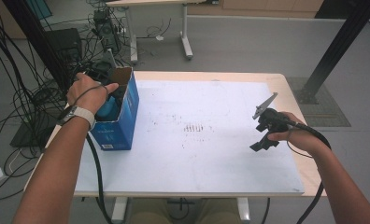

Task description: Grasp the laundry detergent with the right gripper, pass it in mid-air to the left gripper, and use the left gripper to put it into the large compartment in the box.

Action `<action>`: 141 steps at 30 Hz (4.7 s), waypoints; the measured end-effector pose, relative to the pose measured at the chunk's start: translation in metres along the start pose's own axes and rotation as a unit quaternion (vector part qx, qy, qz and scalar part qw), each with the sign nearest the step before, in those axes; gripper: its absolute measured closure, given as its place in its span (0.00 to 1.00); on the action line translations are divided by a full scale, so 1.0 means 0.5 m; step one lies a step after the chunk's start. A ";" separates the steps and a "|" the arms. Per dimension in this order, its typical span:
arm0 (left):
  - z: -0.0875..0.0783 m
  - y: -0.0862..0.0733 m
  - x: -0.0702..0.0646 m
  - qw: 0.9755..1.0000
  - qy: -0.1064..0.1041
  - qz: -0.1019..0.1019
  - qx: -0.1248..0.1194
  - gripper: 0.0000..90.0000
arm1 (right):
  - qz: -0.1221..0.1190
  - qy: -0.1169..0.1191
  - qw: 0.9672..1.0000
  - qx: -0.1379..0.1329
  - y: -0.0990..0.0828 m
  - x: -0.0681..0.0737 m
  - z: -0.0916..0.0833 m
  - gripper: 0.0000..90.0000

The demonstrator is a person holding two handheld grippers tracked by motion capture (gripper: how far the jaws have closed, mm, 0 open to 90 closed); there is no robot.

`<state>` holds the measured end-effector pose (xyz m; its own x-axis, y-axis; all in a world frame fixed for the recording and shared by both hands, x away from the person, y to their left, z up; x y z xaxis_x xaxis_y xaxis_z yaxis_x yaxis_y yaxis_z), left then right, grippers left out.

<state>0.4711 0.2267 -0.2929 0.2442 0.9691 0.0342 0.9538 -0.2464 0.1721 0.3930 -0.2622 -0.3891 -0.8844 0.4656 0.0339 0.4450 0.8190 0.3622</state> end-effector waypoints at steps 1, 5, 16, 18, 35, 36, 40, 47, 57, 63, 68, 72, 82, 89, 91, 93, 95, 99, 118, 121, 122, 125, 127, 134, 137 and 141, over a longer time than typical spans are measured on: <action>-0.006 0.001 0.000 1.000 0.001 0.000 -0.003 0.17 | 0.000 0.000 1.000 0.000 0.000 0.000 0.000 0.12; -0.024 0.005 0.000 1.000 0.004 0.005 -0.011 0.14 | 0.000 0.000 1.000 0.001 0.000 0.000 0.000 0.12; -0.103 0.015 -0.023 0.999 -0.028 0.033 -0.025 0.10 | -0.002 -0.006 1.000 0.003 0.003 -0.003 -0.012 0.12; -0.122 0.017 -0.031 0.998 -0.045 0.040 -0.029 0.09 | 0.000 -0.006 1.000 0.004 0.004 -0.004 -0.014 0.12; -0.209 0.022 -0.183 0.967 -0.086 0.226 -0.077 0.09 | 0.007 -0.007 1.000 0.000 0.013 -0.009 -0.027 0.11; -0.207 0.020 -0.192 0.965 -0.087 0.236 -0.074 0.09 | 0.007 -0.007 1.000 0.000 0.013 -0.010 -0.028 0.11; -0.201 0.015 -0.224 0.954 -0.099 0.275 -0.070 0.09 | 0.009 -0.008 1.000 0.000 0.011 -0.012 -0.031 0.11; -0.174 0.004 -0.269 0.939 -0.107 0.324 -0.047 0.09 | 0.009 -0.004 1.000 0.003 0.010 -0.013 -0.032 0.11; -0.129 -0.007 -0.319 0.917 -0.117 0.380 -0.028 0.09 | 0.008 -0.006 1.000 0.002 0.013 -0.014 -0.034 0.11; -0.114 -0.009 -0.346 0.909 -0.117 0.400 -0.019 0.09 | 0.011 -0.009 1.000 0.001 0.010 -0.015 -0.037 0.10; -0.108 -0.011 -0.362 0.901 -0.115 0.417 -0.021 0.09 | 0.016 -0.008 1.000 0.000 0.009 -0.016 -0.033 0.10; -0.104 -0.013 -0.374 0.897 -0.118 0.425 -0.025 0.09 | 0.014 -0.008 1.000 -0.001 0.012 -0.015 -0.032 0.10; -0.086 -0.019 -0.398 0.888 -0.120 0.444 -0.020 0.09 | 0.015 -0.013 1.000 -0.002 0.009 -0.015 -0.037 0.10; -0.077 -0.022 -0.412 0.881 -0.129 0.454 -0.021 0.09 | 0.015 -0.013 1.000 -0.003 0.007 -0.016 -0.036 0.10; -0.073 -0.022 -0.416 0.880 -0.129 0.456 -0.021 0.09 | 0.016 -0.014 1.000 -0.002 0.008 -0.016 -0.035 0.10; -0.069 -0.022 -0.419 0.880 -0.128 0.458 -0.021 0.09 | 0.015 -0.013 1.000 -0.004 0.009 -0.017 -0.034 0.10; -0.065 -0.022 -0.422 0.879 -0.128 0.458 -0.023 0.09 | 0.015 -0.013 1.000 -0.004 0.010 -0.016 -0.033 0.10; -0.060 -0.024 -0.425 0.878 -0.131 0.460 -0.023 0.09 | 0.017 -0.013 1.000 -0.004 0.008 -0.016 -0.032 0.10; -0.050 -0.025 -0.428 0.878 -0.132 0.459 -0.023 0.09 | 0.017 -0.017 1.000 -0.008 0.011 -0.021 -0.031 0.10; -0.049 -0.025 -0.426 0.878 -0.131 0.459 -0.022 0.09 | 0.019 -0.016 1.000 -0.008 0.011 -0.020 -0.030 0.10; -0.049 -0.024 -0.426 0.878 -0.131 0.459 -0.022 0.09 | 0.019 -0.016 1.000 -0.008 0.010 -0.020 -0.029 0.10; -0.048 -0.024 -0.427 0.878 -0.131 0.459 -0.022 0.09 | 0.017 -0.017 1.000 -0.009 0.010 -0.020 -0.030 0.10; -0.048 -0.024 -0.427 0.879 -0.130 0.459 -0.023 0.09 | 0.017 -0.018 1.000 -0.009 0.010 -0.021 -0.032 0.10; -0.046 -0.025 -0.428 0.878 -0.129 0.460 -0.021 0.09 | 0.018 -0.017 1.000 -0.008 0.009 -0.018 -0.030 0.10; -0.046 -0.025 -0.428 0.879 -0.129 0.459 -0.021 0.09 | 0.015 -0.018 1.000 -0.007 0.009 -0.018 -0.030 0.10; -0.046 -0.025 -0.429 0.879 -0.128 0.459 -0.022 0.09 | 0.016 -0.019 1.000 -0.009 0.008 -0.018 -0.030 0.10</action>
<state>0.4028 0.0221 -0.2795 0.9438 0.3275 -0.0445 0.3288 -0.9171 0.2254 0.4006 -0.2684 -0.3739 -0.8633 0.5045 0.0107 0.4704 0.7970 0.3789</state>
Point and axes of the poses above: each handheld gripper's, and its own axes: z roughly forward along the jaws, y roughly out of its top, x roughly to its left, the point moved 5 cm from there along z, roughly forward along the jaws, and after that the axes turned 2 degrees about -y, right-handed, at the moved point
